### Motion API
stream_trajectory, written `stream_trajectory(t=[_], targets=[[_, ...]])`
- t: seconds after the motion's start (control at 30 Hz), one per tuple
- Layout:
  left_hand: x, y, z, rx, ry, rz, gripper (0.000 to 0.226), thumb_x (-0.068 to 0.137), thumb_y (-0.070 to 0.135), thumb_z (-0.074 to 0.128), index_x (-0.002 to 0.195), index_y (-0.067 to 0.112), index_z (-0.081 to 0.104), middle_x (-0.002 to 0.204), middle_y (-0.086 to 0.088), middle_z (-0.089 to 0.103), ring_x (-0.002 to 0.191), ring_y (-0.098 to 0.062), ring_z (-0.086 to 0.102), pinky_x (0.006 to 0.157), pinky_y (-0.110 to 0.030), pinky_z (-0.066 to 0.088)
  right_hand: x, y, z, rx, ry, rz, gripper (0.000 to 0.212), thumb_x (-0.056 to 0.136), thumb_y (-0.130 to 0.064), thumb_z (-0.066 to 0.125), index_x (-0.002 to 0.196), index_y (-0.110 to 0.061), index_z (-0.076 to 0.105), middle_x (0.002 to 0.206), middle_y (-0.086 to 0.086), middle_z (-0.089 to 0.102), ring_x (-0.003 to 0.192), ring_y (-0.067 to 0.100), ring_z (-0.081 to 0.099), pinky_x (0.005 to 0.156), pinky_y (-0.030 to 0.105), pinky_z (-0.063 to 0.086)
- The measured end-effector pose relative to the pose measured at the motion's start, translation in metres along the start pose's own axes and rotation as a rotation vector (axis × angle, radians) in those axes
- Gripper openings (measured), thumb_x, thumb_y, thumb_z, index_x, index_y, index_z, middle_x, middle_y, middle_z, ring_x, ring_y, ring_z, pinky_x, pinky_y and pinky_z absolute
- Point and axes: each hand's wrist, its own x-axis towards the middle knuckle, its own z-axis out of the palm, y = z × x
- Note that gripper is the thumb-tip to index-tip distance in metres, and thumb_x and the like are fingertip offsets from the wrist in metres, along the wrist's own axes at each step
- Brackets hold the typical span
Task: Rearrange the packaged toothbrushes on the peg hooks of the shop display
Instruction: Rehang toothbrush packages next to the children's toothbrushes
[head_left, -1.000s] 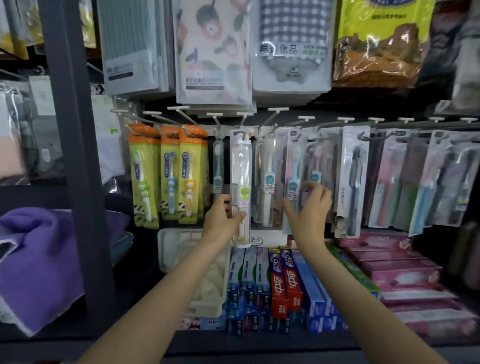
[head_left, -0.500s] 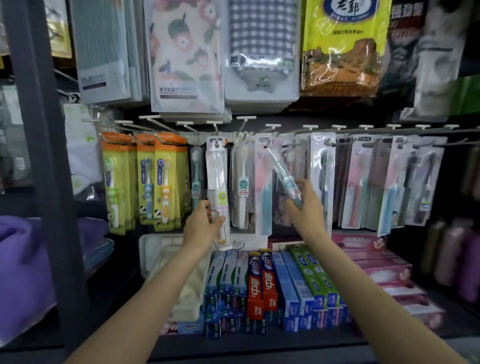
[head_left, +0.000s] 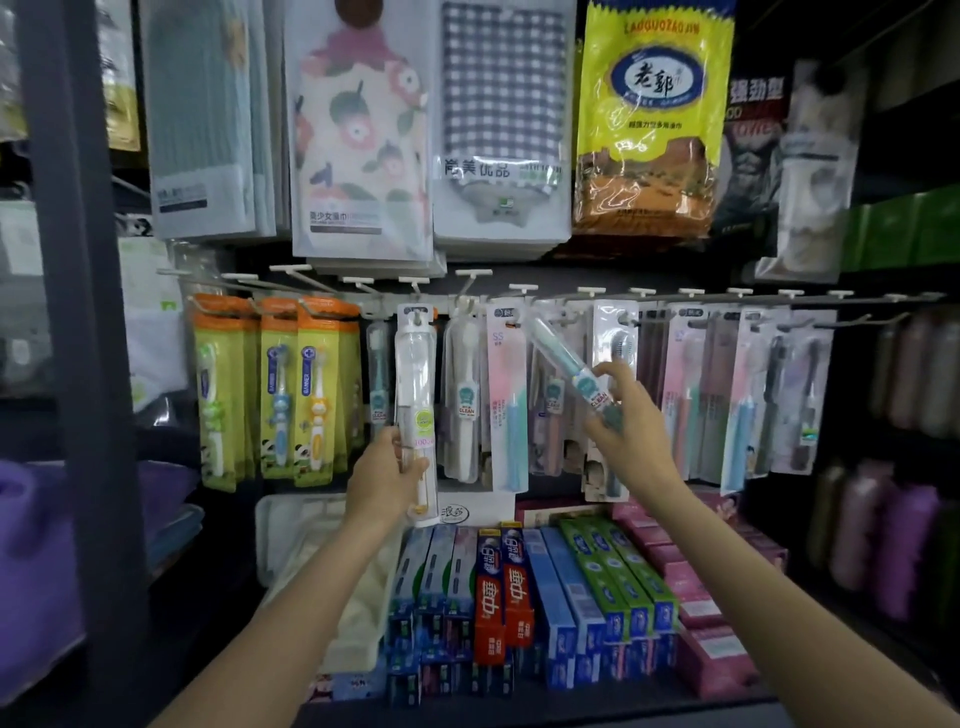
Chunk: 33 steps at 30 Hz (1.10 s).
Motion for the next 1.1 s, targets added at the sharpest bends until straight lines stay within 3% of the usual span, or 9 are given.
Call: stream_trajectory(t=[0.13, 0.23, 0.33, 0.47, 0.63, 0.77, 0.87, 1.1], targets=[[-0.003, -0.002, -0.002, -0.002, -0.056, 0.004, 0.037, 0.089, 0.021, 0.059, 0.122, 0.007, 0.049, 0.112, -0.007, 0.062, 0.097, -0.02, 0.058, 0.083, -0.029, 0.044, -0.014, -0.013, 0.013, 0.118, -0.136, -0.074, 0.04, 0.085, -0.002, 0.058, 0.118, -0.022, 0.046, 0.104, 0.007, 0.058, 0.079, 0.019, 0.06, 0.061, 0.036, 0.055], [-0.009, -0.017, -0.009, -0.048, -0.108, -0.044, 0.039, 0.088, 0.023, 0.061, 0.121, 0.006, 0.049, 0.113, -0.008, 0.059, 0.093, -0.015, 0.054, 0.081, -0.026, 0.044, -0.015, -0.033, 0.033, 0.088, -0.296, -0.108, 0.046, 0.086, -0.009, 0.061, 0.127, -0.024, 0.045, 0.101, 0.006, 0.059, 0.079, 0.018, 0.061, 0.069, 0.033, 0.055], [-0.011, -0.036, -0.027, -0.093, -0.071, -0.079, 0.035, 0.088, 0.016, 0.061, 0.12, 0.004, 0.05, 0.112, -0.009, 0.057, 0.092, -0.014, 0.053, 0.079, -0.024, 0.042, -0.014, -0.061, 0.062, 0.171, -0.358, -0.079, 0.046, 0.088, -0.009, 0.059, 0.131, -0.019, 0.046, 0.096, -0.002, 0.054, 0.074, 0.021, 0.063, 0.065, 0.026, 0.052], [-0.008, -0.051, -0.057, -0.106, 0.003, -0.073, 0.024, 0.089, 0.002, 0.054, 0.113, 0.002, 0.054, 0.104, -0.009, 0.059, 0.091, -0.014, 0.053, 0.073, -0.017, 0.038, -0.016, -0.094, 0.11, 0.255, -0.234, 0.003, 0.046, 0.089, -0.008, 0.057, 0.133, -0.016, 0.044, 0.11, 0.003, 0.052, 0.097, 0.021, 0.056, 0.084, 0.037, 0.051], [-0.008, -0.059, -0.072, -0.134, 0.034, -0.061, 0.021, 0.088, -0.004, 0.05, 0.098, 0.013, 0.055, 0.095, -0.009, 0.061, 0.092, -0.026, 0.061, 0.085, -0.033, 0.047, -0.012, -0.126, 0.145, 0.324, -0.108, 0.108, 0.045, 0.092, -0.008, 0.052, 0.134, -0.014, 0.039, 0.115, 0.004, 0.049, 0.099, 0.016, 0.048, 0.089, 0.031, 0.044], [-0.01, -0.063, -0.076, -0.117, 0.044, -0.021, 0.025, 0.087, -0.006, 0.049, 0.091, 0.018, 0.053, 0.091, -0.004, 0.061, 0.088, -0.023, 0.061, 0.083, -0.03, 0.048, -0.006, -0.124, 0.149, 0.255, -0.133, 0.132, 0.043, 0.091, -0.008, 0.052, 0.132, -0.015, 0.043, 0.115, 0.014, 0.055, 0.094, 0.029, 0.057, 0.078, 0.035, 0.049], [-0.008, -0.065, -0.078, -0.109, 0.057, 0.001, 0.033, 0.085, -0.006, 0.049, 0.082, 0.026, 0.052, 0.081, 0.004, 0.06, 0.084, -0.023, 0.06, 0.081, -0.033, 0.046, -0.012, -0.12, 0.148, 0.084, -0.243, 0.044, 0.045, 0.092, -0.009, 0.05, 0.134, -0.02, 0.043, 0.114, 0.01, 0.051, 0.091, 0.023, 0.052, 0.072, 0.028, 0.04], [-0.011, -0.068, -0.085, -0.061, 0.055, 0.051, 0.026, 0.084, -0.007, 0.05, 0.095, 0.016, 0.053, 0.081, 0.007, 0.056, 0.088, -0.021, 0.059, 0.085, -0.034, 0.047, -0.021, -0.134, 0.157, 0.264, -0.1, 0.238, 0.042, 0.094, -0.009, 0.047, 0.135, -0.016, 0.039, 0.123, 0.012, 0.047, 0.095, 0.023, 0.052, 0.081, 0.034, 0.045]])
